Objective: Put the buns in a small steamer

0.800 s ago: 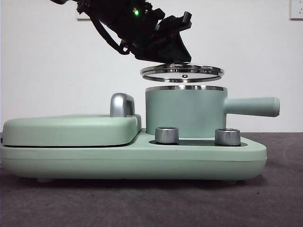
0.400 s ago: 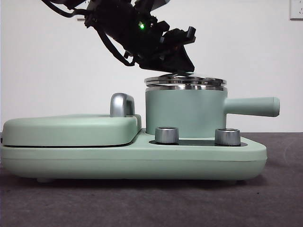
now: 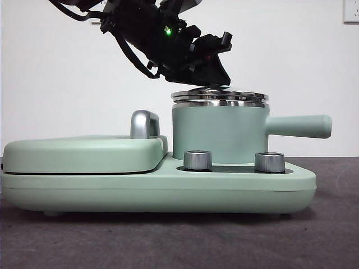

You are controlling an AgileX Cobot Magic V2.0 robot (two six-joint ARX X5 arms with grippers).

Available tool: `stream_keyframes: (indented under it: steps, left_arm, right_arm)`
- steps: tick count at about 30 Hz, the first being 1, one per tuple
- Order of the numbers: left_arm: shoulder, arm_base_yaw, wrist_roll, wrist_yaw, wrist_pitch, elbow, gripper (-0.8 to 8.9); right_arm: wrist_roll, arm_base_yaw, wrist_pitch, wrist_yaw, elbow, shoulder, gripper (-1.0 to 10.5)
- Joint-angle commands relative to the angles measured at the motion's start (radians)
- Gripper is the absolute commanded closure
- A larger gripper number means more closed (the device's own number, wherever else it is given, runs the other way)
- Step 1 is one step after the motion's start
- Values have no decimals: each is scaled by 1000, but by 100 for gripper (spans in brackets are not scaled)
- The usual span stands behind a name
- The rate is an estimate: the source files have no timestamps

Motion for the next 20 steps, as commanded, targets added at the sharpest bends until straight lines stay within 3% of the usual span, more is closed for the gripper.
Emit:
stream_keyframes:
  steps: [1, 20]
  left_arm:
    - [24, -4, 10, 0, 38, 31, 798]
    - [69, 1, -14, 32, 28, 30, 798]
  right_arm:
    - [13, 7, 9, 2, 8, 4, 586]
    - [13, 7, 7, 2, 8, 4, 586]
